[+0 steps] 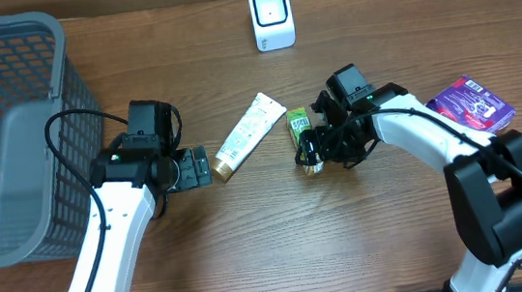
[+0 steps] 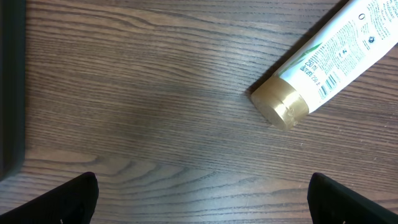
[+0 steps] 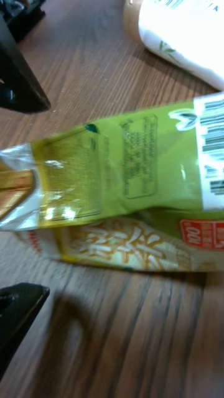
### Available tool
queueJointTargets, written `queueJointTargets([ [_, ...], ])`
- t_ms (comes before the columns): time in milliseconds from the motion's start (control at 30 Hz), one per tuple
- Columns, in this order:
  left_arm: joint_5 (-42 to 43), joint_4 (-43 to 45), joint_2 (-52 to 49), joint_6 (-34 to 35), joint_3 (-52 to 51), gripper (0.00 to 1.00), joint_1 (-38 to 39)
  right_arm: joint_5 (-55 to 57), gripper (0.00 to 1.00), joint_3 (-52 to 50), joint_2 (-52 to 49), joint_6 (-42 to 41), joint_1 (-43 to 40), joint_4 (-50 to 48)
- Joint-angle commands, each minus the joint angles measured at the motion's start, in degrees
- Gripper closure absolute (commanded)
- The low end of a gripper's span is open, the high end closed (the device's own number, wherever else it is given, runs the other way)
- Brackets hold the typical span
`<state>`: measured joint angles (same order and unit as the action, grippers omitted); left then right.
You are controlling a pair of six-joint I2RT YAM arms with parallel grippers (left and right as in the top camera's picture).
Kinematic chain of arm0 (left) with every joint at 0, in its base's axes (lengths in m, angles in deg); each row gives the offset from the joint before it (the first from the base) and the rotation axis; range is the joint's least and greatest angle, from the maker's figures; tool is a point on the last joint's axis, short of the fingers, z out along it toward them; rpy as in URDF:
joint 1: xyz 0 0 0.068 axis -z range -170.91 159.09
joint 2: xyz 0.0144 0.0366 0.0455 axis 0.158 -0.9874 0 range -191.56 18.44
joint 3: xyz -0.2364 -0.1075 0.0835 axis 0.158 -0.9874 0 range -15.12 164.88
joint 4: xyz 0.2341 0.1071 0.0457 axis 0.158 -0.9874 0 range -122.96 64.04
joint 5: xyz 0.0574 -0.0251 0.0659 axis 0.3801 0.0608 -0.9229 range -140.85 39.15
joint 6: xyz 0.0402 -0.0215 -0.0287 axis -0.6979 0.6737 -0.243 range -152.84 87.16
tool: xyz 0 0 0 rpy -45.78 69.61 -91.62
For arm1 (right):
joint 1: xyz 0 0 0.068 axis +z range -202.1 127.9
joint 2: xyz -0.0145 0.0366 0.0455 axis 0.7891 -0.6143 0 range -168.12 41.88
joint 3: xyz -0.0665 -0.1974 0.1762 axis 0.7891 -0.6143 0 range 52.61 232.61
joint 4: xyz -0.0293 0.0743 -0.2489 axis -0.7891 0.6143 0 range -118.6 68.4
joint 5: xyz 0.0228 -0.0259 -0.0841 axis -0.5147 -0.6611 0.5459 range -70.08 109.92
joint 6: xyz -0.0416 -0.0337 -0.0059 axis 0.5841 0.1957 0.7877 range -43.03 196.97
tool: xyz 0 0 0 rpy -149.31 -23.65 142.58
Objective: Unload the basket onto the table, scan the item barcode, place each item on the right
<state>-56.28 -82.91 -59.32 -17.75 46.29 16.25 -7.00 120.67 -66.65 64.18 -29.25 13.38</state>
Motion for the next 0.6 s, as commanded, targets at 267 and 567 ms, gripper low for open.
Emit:
queueJointTargets([
  [267,-0.52,0.24,-0.24,0.79,-0.20,0.00,0.37,-5.75,0.85,-0.31,-3.37,-0.74,-3.65,-0.98],
  [567,-0.52,0.24,-0.24,0.79,-0.20,0.00,0.37,8.68,0.96,4.28,2.69,-3.23,-1.92,4.70],
])
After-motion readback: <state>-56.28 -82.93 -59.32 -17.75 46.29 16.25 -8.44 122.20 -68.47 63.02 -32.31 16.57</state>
